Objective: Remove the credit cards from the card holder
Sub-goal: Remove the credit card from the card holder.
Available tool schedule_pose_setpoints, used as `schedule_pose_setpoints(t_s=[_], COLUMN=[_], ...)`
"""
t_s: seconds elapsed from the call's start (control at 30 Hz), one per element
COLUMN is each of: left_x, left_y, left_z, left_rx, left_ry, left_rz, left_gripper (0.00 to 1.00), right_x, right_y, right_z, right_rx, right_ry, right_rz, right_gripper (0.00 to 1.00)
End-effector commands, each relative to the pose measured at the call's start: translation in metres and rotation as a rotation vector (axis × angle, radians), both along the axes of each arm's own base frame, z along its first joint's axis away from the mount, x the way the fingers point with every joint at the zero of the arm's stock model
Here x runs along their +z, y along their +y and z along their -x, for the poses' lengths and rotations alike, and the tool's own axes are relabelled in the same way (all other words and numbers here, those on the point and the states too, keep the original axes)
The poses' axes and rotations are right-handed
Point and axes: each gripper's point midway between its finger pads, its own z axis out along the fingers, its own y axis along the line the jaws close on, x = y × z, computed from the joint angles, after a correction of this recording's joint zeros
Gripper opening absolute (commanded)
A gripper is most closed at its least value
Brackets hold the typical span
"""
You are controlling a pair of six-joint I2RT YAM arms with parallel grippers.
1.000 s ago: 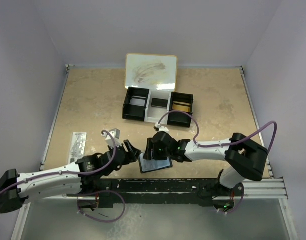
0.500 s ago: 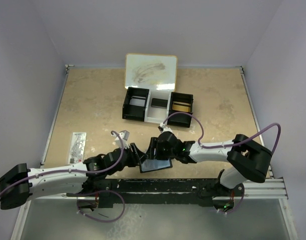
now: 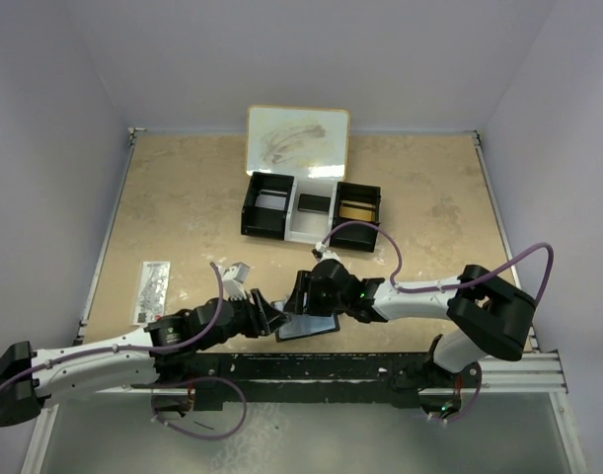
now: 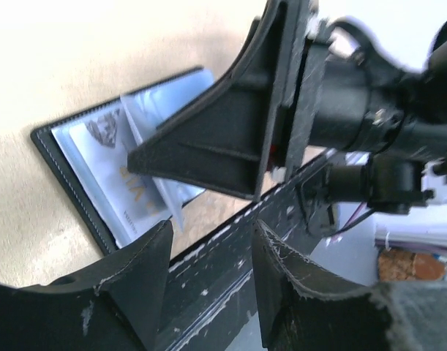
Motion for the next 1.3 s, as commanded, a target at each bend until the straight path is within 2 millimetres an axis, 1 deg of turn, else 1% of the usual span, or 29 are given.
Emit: schedule_pose_setpoints(t_s=[0.0,0.03,0.07,0.13,0.3,0.43,0.5,0.53,0.67,0.7,0.8,0.93,1.1,1.2,1.27], left_x=[-0.014,-0.021,-0.024,-0.026,-0.021,-0.012,-0.012,-0.015,-0.032,-0.033,-0.031,-0.024,-0.023,-0.022,-0.022], left_y=[-0.012,-0.014,-0.015,-0.019,-0.030,-0.041,-0.045,-0.045,-0.045,-0.045,-0.051,-0.061,-0.073,-0.084,-0.090], left_z=[0.018,0.019,0.019,0.017,0.007,-0.002,-0.005,-0.007,-0.012,-0.013,-0.015,-0.023,-0.028,-0.029,-0.029], left_rx=[-0.126,-0.139,-0.143,-0.146,-0.116,-0.089,-0.083,-0.073,-0.039,-0.033,-0.036,-0.046,-0.067,-0.088,-0.100], left_ry=[0.042,0.054,0.056,0.051,0.021,-0.007,-0.008,-0.002,0.023,0.024,0.010,-0.020,-0.040,-0.044,-0.045], left_rz=[-0.052,-0.085,-0.102,-0.109,-0.072,-0.015,-0.006,-0.015,-0.062,-0.060,-0.051,-0.090,-0.129,-0.125,-0.114], left_gripper=[0.45,0.45,0.44,0.44,0.44,0.44,0.44,0.43,0.37,0.35,0.32,0.29,0.28,0.29,0.31], right_x=[-0.011,-0.010,-0.010,-0.011,-0.010,-0.009,-0.009,-0.008,-0.006,-0.004,0.002,0.013,0.032,0.033,0.031], right_y=[-0.008,-0.007,-0.006,-0.005,-0.005,-0.007,-0.008,-0.008,-0.009,-0.008,-0.006,-0.006,-0.015,-0.028,-0.042], right_z=[-0.003,-0.004,-0.004,-0.004,-0.004,-0.005,-0.005,-0.005,-0.005,-0.005,-0.005,-0.007,-0.014,-0.018,-0.020], right_rx=[-0.027,-0.025,-0.024,-0.022,-0.019,-0.025,-0.026,-0.027,-0.029,-0.027,-0.026,-0.034,-0.073,-0.119,-0.168], right_ry=[0.010,0.008,0.009,0.010,0.009,0.005,0.004,0.004,0.000,-0.002,-0.006,-0.025,-0.064,-0.069,-0.068], right_rz=[0.044,0.042,0.042,0.044,0.050,0.053,0.056,0.057,0.052,0.047,0.025,0.010,0.013,0.059,0.112], right_gripper=[0.60,0.60,0.60,0.60,0.60,0.61,0.61,0.61,0.60,0.61,0.61,0.65,0.72,0.77,0.78])
